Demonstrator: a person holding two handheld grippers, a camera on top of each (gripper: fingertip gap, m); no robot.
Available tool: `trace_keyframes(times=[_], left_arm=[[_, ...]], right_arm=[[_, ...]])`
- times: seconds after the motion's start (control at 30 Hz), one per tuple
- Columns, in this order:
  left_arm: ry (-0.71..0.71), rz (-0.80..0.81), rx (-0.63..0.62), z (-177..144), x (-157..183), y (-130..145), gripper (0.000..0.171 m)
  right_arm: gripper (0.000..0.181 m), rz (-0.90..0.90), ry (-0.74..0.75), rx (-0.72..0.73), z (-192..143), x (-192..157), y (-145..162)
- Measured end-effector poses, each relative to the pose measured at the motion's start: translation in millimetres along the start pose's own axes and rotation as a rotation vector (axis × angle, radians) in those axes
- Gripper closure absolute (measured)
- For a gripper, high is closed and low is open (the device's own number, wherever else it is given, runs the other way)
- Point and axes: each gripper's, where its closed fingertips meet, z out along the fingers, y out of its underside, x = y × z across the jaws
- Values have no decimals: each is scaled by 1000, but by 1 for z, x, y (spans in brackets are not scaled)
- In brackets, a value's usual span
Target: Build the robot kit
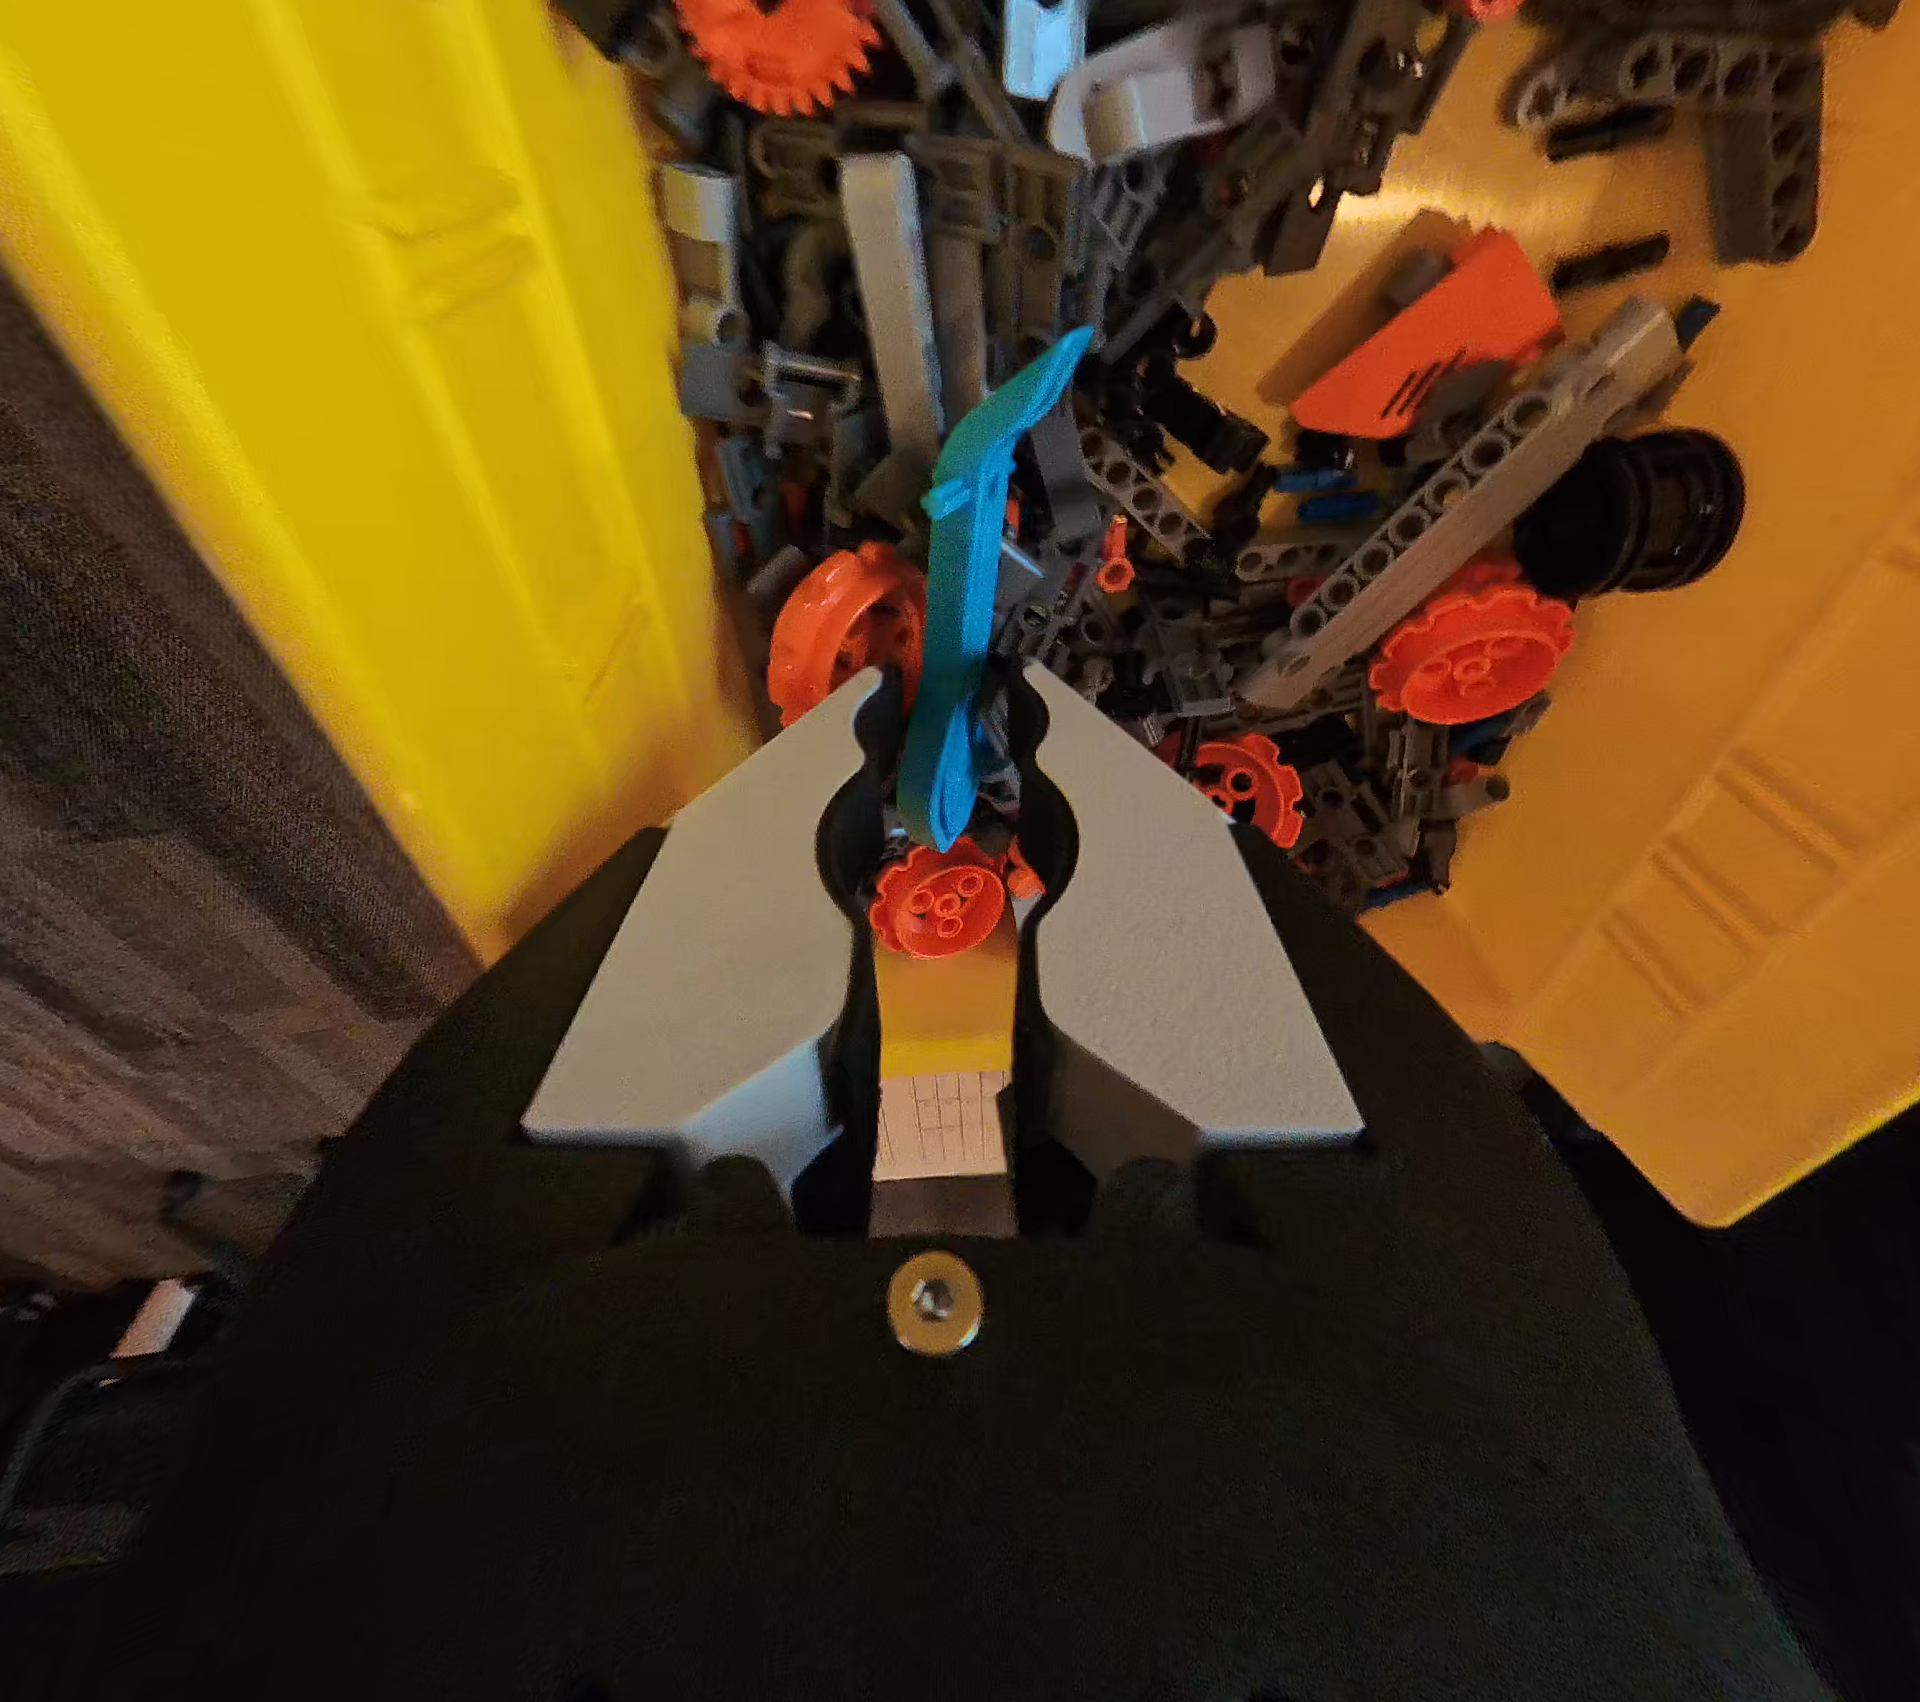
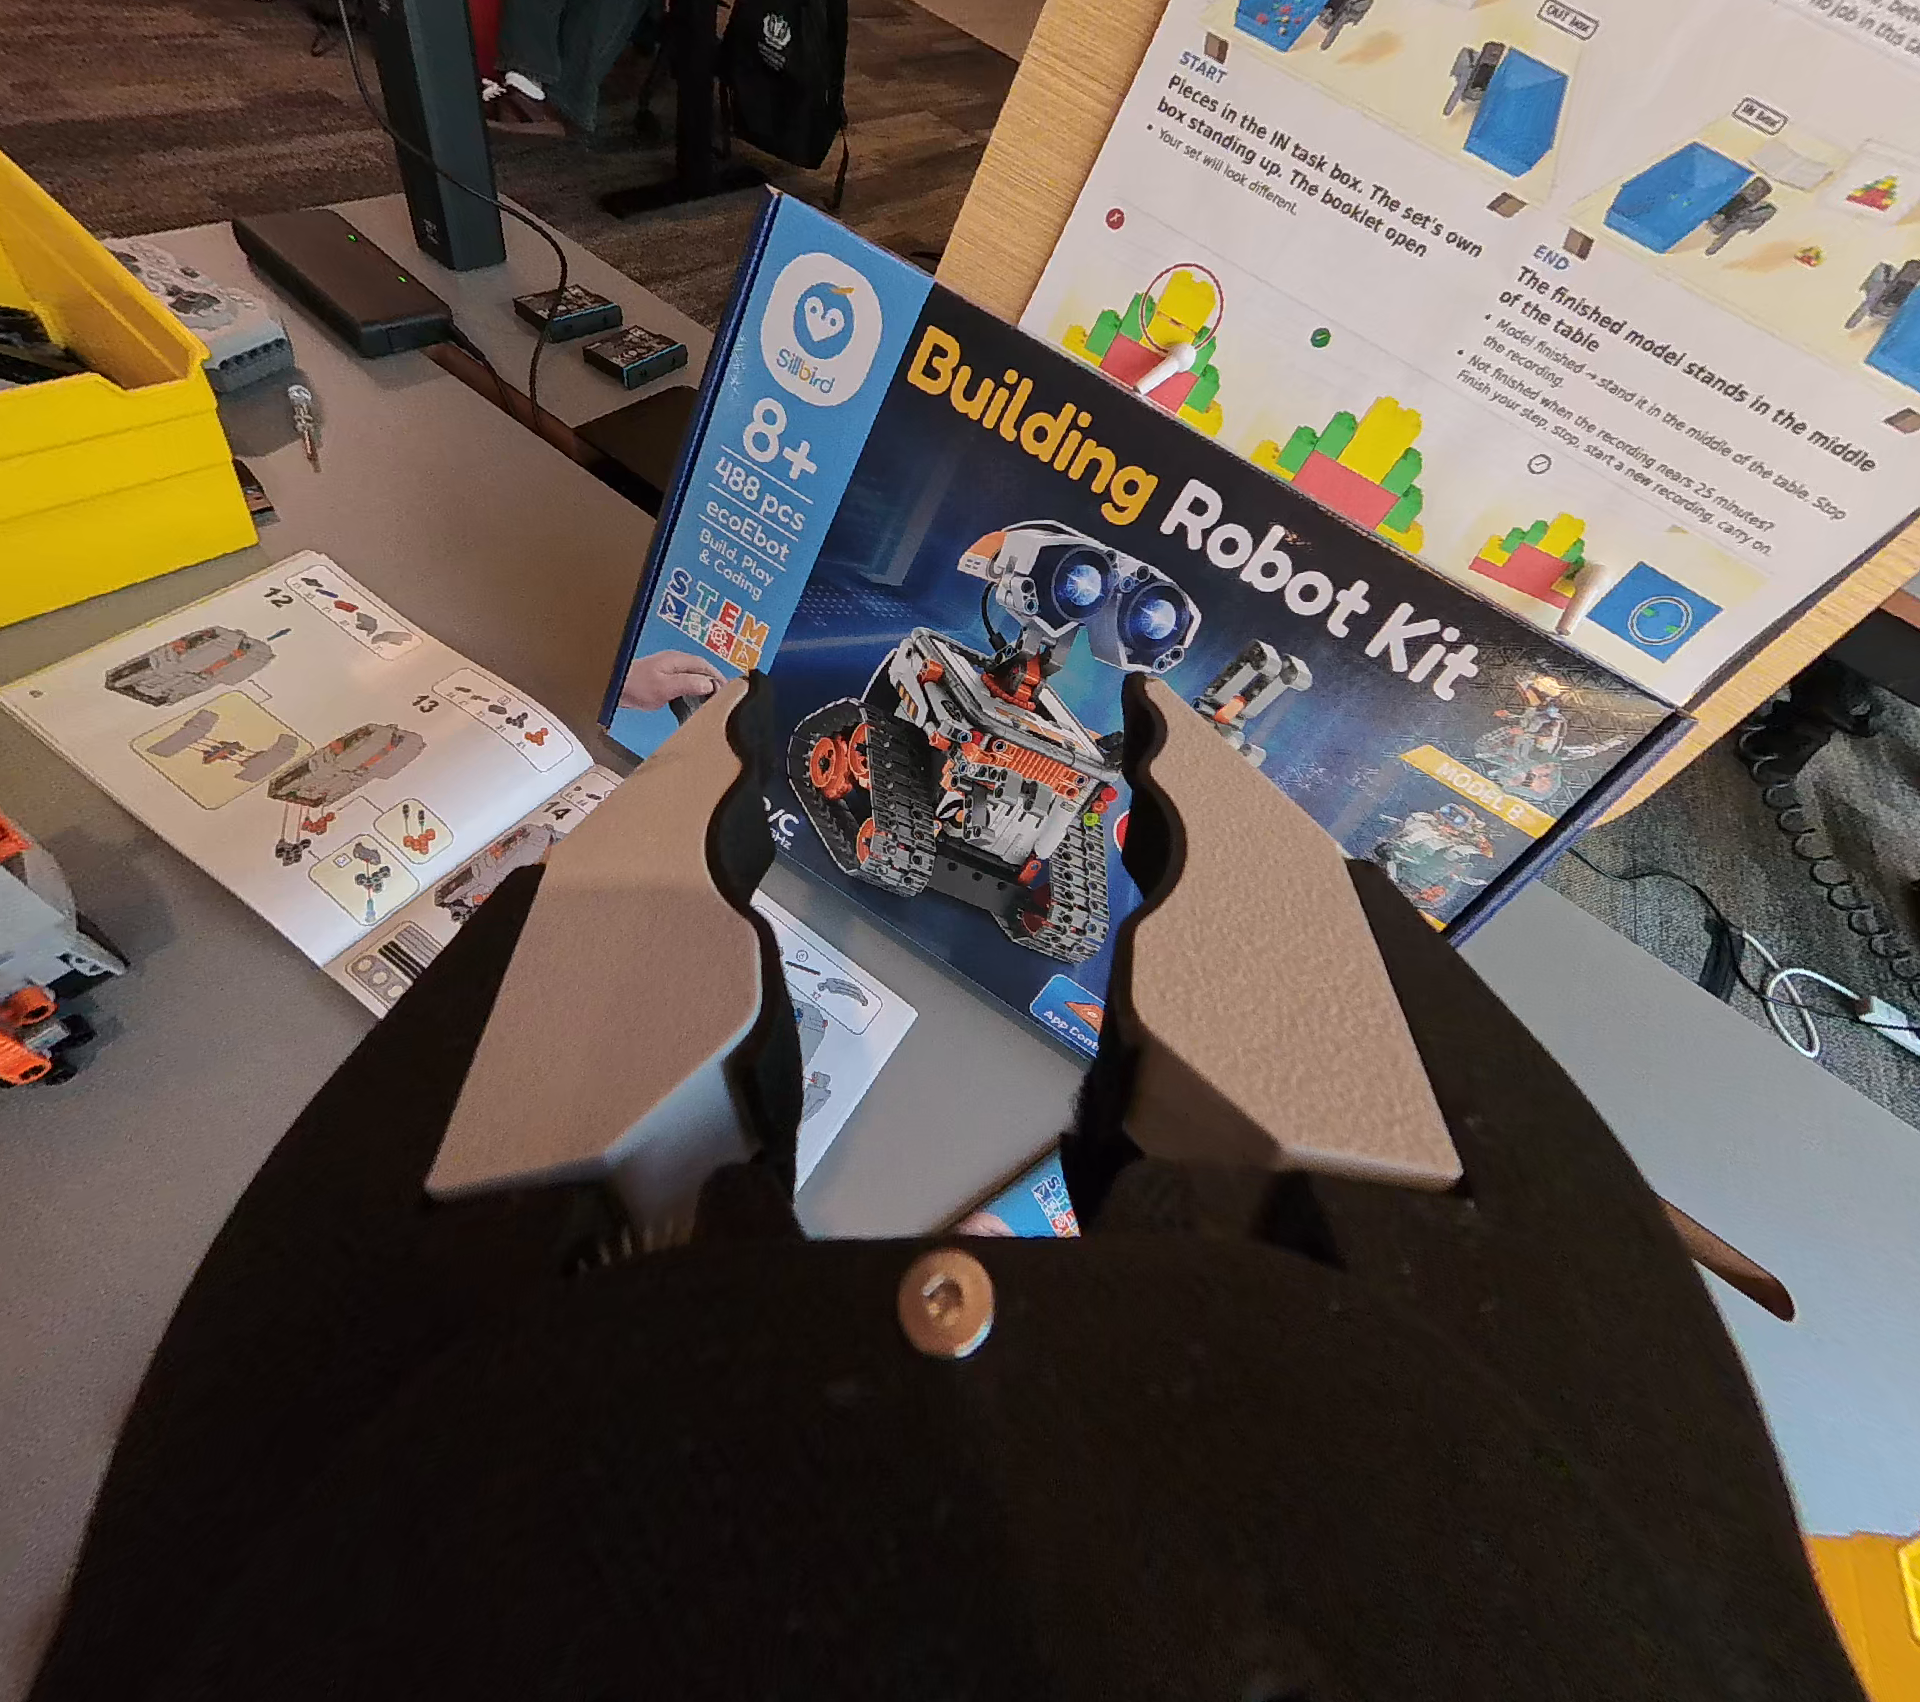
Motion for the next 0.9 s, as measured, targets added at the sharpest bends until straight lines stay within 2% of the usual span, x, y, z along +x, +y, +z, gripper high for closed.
trace_keyframes(times=[0.07,0.1,0.17,0.23,0.27,0.33,0.47,0.6,0.9], left_arm=[[-2,15,75,-10,6,-13,142],[-1,59,135,-17,13,-25,143],[26,220,278,-29,38,-54,146],[80,432,361,-28,72,-75,154],[104,520,356,-20,85,-78,161],[109,593,283,1,95,-78,163],[20,627,190,25,84,-80,153],[19,678,255,23,89,-88,148],[66,660,312,18,99,-98,145]], right_arm=[[116,-3,-2,-1,1,-1,0],[116,-6,-2,-1,1,-2,0],[116,-11,-4,-2,1,-3,0],[116,-15,-7,-1,2,-5,-1],[116,-17,-8,-1,2,-6,-1],[116,-21,-8,0,2,-7,-1],[116,-24,-8,5,1,-6,-3],[115,-20,-9,10,1,-6,-3],[115,-37,-14,4,2,-9,-3]])
